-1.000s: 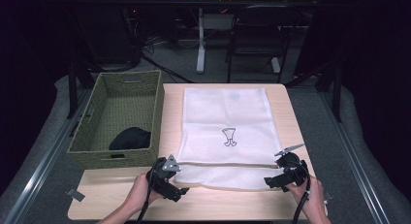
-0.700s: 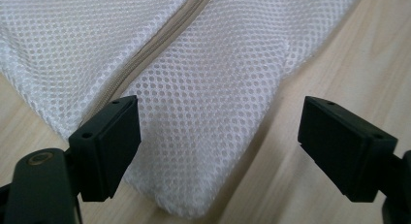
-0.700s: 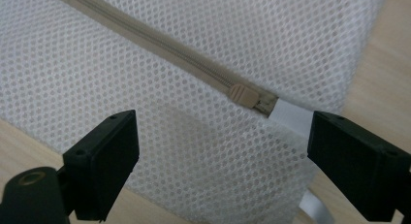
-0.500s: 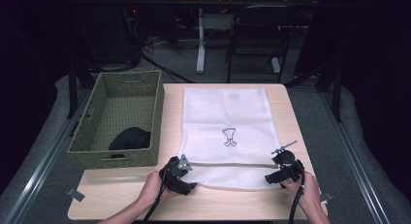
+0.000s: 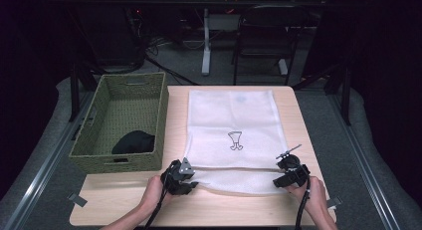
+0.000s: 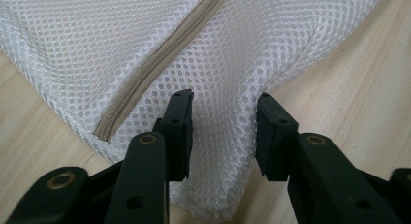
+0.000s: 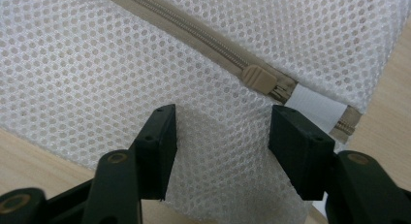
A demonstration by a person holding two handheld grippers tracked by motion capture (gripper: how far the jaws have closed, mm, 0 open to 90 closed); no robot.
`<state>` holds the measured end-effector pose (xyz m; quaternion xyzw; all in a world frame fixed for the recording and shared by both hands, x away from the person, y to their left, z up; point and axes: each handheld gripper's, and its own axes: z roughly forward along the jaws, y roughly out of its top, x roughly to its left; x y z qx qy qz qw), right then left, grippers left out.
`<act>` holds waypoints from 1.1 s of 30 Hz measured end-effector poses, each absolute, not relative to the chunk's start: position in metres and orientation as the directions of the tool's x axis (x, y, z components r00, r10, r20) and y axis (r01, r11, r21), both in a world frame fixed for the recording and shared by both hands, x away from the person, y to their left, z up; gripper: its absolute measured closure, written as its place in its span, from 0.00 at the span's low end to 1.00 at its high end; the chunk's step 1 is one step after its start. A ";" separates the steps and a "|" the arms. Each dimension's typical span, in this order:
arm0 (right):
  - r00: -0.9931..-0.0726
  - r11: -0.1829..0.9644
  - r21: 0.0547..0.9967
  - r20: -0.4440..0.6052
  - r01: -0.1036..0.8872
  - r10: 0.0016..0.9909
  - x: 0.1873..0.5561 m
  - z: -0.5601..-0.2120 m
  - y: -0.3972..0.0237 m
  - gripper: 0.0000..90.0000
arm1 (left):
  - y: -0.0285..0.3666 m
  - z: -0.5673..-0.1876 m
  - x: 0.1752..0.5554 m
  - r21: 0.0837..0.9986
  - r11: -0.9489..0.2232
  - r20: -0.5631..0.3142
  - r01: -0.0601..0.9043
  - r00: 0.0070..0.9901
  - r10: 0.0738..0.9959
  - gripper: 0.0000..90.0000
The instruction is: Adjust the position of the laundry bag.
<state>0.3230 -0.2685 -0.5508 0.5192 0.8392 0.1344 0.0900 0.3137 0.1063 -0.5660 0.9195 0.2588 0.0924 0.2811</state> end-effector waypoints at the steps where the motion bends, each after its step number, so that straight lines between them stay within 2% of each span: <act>1: -0.441 0.422 0.312 -0.009 0.851 0.897 0.323 -0.550 -0.268 0.53 | 0.106 -0.566 0.313 0.563 -0.711 0.025 0.423 0.851 0.525 0.74; 8: -0.448 0.423 0.324 0.004 0.847 0.894 0.322 -0.549 -0.265 0.69 | 0.105 -0.565 0.311 0.555 -0.727 0.048 0.405 0.856 0.514 0.90; 9: -0.446 0.421 0.330 0.002 0.845 0.895 0.322 -0.549 -0.264 0.79 | 0.105 -0.565 0.311 0.555 -0.727 0.049 0.404 0.857 0.513 0.92; 12: -0.445 0.419 0.331 0.002 0.845 0.895 0.321 -0.549 -0.264 0.81 | 0.106 -0.564 0.311 0.551 -0.728 0.044 0.408 0.857 0.513 0.93; 13: -0.449 0.421 0.335 0.009 0.843 0.893 0.320 -0.549 -0.263 0.86 | 0.106 -0.564 0.311 0.549 -0.730 0.039 0.406 0.861 0.508 0.94; 19: -0.457 0.425 0.337 0.019 0.840 0.889 0.318 -0.549 -0.260 0.92 | 0.110 -0.562 0.311 0.532 -0.736 0.008 0.418 0.867 0.498 0.94; 24: -0.482 0.449 0.332 0.020 0.830 0.876 0.315 -0.548 -0.253 0.93 | 0.116 -0.560 0.306 0.515 -0.748 -0.006 0.419 0.874 0.485 0.94; 33: -0.528 0.484 0.320 0.063 0.814 0.847 0.306 -0.548 -0.232 0.93 | 0.145 -0.559 0.299 0.501 -0.716 -0.102 0.485 0.855 0.508 0.94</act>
